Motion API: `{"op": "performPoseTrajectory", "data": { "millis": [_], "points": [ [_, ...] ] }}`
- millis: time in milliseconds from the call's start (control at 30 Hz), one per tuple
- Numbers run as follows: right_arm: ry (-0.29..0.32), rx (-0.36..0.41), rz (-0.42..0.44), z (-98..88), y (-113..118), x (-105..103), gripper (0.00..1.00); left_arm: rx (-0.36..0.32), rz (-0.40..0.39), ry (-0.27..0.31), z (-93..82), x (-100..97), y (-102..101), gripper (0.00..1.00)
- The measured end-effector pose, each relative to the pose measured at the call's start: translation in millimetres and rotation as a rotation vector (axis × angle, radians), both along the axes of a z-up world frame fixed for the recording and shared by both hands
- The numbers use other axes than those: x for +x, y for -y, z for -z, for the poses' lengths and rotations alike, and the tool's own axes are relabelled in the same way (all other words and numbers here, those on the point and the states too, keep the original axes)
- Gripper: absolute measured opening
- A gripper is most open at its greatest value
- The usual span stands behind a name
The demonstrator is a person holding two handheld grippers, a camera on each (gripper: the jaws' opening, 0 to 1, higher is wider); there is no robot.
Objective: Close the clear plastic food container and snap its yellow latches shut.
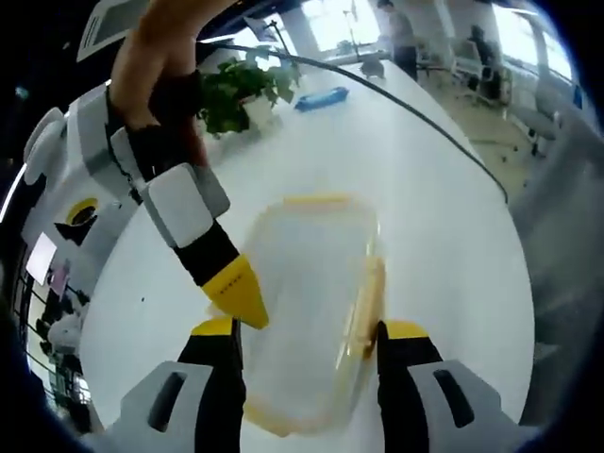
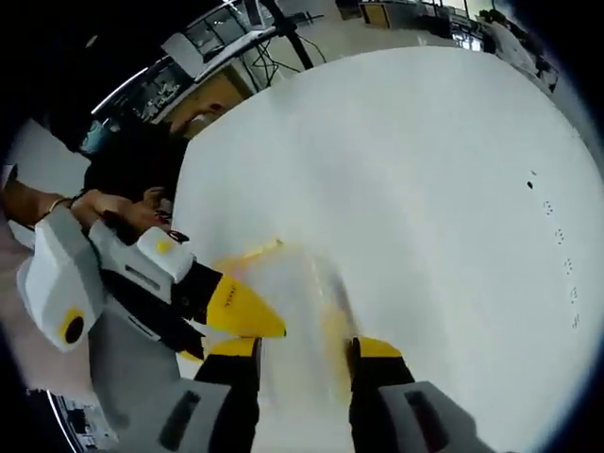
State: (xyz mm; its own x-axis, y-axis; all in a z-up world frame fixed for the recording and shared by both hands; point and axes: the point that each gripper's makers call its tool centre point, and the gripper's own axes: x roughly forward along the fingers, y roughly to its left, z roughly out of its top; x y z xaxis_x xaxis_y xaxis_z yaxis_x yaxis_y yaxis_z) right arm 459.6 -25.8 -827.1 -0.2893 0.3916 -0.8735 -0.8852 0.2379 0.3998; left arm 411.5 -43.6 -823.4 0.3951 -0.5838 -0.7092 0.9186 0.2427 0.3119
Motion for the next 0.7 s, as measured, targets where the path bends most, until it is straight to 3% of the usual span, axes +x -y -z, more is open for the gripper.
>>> {"op": "performPoseTrajectory", "data": {
  "millis": [267, 300, 333, 500, 700],
  "points": [
    [-0.034, 0.004, -0.007, 2.3, 1.6, -0.7, 0.33, -0.008, -0.007, -0.005, 0.7, 0.8, 0.0, 0.53],
    [-0.091, 0.023, -0.033, 2.6, 1.0, -9.2, 0.32, -0.003, -0.004, -0.015, 2.1, -1.2, -0.6, 0.53],
    [-0.095, 0.023, 0.006, 3.1, 2.1, -6.8, 0.32, -0.003, 0.003, -0.010, 1.2, -1.4, -0.5, 0.53],
    [-0.068, 0.020, -0.026, 3.2, 2.1, -8.4, 0.33, -0.004, 0.007, -0.009, 1.9, -1.2, -0.5, 0.53],
    [-0.046, 0.061, 0.007, 2.7, 1.8, -5.3, 0.34, -0.038, -0.012, 0.046, 4.1, 0.1, -0.1, 0.52]
  ]
}}
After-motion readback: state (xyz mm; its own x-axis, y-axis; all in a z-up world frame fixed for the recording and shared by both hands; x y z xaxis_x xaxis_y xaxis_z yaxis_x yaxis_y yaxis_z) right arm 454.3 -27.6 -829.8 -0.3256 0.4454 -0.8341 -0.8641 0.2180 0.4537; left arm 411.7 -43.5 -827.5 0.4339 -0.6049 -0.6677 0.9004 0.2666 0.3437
